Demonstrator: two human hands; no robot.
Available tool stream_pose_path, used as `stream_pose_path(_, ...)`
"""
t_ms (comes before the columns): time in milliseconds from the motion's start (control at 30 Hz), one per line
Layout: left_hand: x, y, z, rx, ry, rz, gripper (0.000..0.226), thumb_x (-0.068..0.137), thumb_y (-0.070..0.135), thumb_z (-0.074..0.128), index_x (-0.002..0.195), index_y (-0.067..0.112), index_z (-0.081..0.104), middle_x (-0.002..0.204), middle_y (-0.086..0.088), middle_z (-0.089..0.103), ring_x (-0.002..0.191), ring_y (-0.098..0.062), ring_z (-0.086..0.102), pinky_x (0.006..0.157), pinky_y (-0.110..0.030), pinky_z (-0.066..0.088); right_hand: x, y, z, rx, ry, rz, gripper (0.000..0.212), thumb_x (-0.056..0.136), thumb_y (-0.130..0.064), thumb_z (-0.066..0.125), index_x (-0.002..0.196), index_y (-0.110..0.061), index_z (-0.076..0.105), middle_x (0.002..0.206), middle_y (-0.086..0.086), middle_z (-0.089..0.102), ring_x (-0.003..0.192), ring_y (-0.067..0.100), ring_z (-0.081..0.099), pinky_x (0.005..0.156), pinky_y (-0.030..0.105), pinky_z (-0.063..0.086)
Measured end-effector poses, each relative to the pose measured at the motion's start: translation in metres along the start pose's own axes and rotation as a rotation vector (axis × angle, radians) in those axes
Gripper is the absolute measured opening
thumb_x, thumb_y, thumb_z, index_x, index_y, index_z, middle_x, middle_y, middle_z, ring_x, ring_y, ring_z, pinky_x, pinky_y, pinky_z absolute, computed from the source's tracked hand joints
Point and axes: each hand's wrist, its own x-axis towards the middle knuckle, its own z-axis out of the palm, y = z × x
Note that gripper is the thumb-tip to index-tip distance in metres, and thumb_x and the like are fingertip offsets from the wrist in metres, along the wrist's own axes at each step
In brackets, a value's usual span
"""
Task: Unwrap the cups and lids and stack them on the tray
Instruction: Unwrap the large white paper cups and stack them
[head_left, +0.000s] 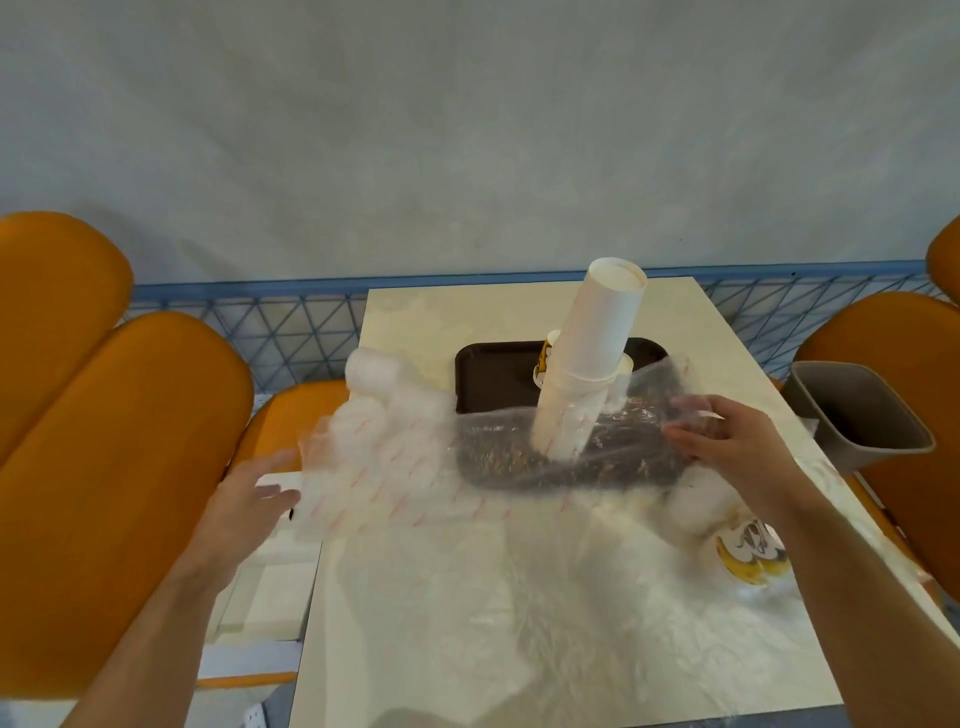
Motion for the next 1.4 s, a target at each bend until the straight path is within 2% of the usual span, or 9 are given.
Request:
stream_pose_path(200,-0.002,0.051,0.029,0.115,-0.151,0.393,0.070,0.079,0.013,0.082,0.138,0.031,0.049,0.146,0.006,0.044,0.130,-0.015,0.042,0.101,-0.030,0.037,-0.017,-0.072,0.023,-0.268,-0.239,-0.301,0.023,0.090,-0.017,0.073,0.102,-0.036,0.075,0.097,-0.022,0.075,0.095,-0.002,0.069,0.078,0.010,0.051)
stream_pose_path(367,-0.015,0.122,0.052,0.055,-0.435,0.557,0.094,0.077,0.017,0.085,0.146,0.044,0.028,0.136,0.036,0.034,0.116,0.011,0.041,0.095,-0.010,0.035,-0.026,-0.147,0.026,-0.265,-0.316,-0.532,0.029,0.082,-0.024,0.077,0.111,-0.031,0.076,0.102,-0.013,0.077,0.099,0.011,0.072,0.093,0.046,0.058)
stream_pose_path(533,-0.010,0.155,0.065,-0.048,-0.551,0.512,0.026,0.081,0.009,0.080,0.106,0.012,0.075,0.098,0.011,0.073,0.094,-0.008,0.067,0.079,-0.008,0.046,-0.016,-0.166,0.028,0.247,-0.108,-0.738,0.071,0.074,-0.023,0.087,0.137,-0.020,0.054,0.120,0.007,0.071,0.103,0.028,0.067,0.097,0.054,0.054)
stream_pose_path(700,-0.013,0.163,0.058,-0.180,-0.527,0.517,0.014,0.083,0.005,0.076,0.095,0.013,0.077,0.087,-0.006,0.077,0.086,-0.017,0.073,0.085,-0.023,0.054,0.000,-0.100,0.045,0.521,-0.136,-0.406,0.114,0.061,-0.030,0.096,0.153,-0.026,0.029,0.145,0.008,0.053,0.129,0.028,0.057,0.098,0.041,0.054)
stream_pose_path(867,-0.023,0.176,0.051,-0.285,-0.520,0.569,0.015,0.085,0.003,0.073,0.098,0.010,0.077,0.091,-0.008,0.077,0.090,-0.021,0.074,0.092,-0.027,0.053,0.003,-0.056,0.086,0.188,-0.421,-0.207,0.070,0.074,-0.019,0.087,0.137,-0.026,0.057,0.125,0.000,0.071,0.120,0.019,0.065,0.107,0.045,0.049)
stream_pose_path(1000,-0.031,0.183,0.046,-0.318,-0.573,0.632,0.023,0.091,0.000,0.064,0.108,0.013,0.074,0.095,0.003,0.077,0.087,-0.017,0.074,0.077,-0.021,0.056,0.004,-0.071,0.093,0.327,-0.386,-0.271,0.025,0.090,-0.008,0.068,0.115,-0.009,0.072,0.096,0.011,0.077,0.084,0.020,0.074,0.080,0.029,0.058)
stream_pose_path(1167,-0.032,0.183,0.035,-0.195,-0.559,0.716,0.026,0.092,0.008,0.065,0.102,0.030,0.077,0.086,0.006,0.077,0.071,-0.010,0.069,0.069,-0.020,0.053,0.008,-0.088,0.091,0.436,-0.415,-0.273,0.018,0.091,-0.009,0.064,0.098,-0.010,0.081,0.094,0.014,0.074,0.072,0.021,0.067,0.068,0.026,0.056)
stream_pose_path(1300,-0.029,0.183,0.028,-0.108,-0.423,0.732,0.039,0.091,-0.010,0.059,0.089,0.025,0.078,0.087,0.014,0.076,0.089,-0.002,0.070,0.081,-0.015,0.051,0.014,-0.091,0.092,0.502,-0.423,-0.221,0.029,0.092,0.002,0.062,0.085,-0.017,0.084,0.084,0.006,0.077,0.063,0.015,0.068,0.063,0.023,0.056)
stream_pose_path(1400,-0.039,0.181,0.028,-0.406,-0.457,0.548,0.032,0.098,-0.005,0.049,0.096,0.016,0.073,0.086,0.008,0.076,0.087,-0.008,0.071,0.081,-0.025,0.059,0.017,-0.090,0.092,0.518,-0.376,-0.180,0.024,0.090,0.009,0.064,0.094,-0.009,0.079,0.082,0.009,0.074,0.071,0.016,0.070,0.064,0.024,0.056)
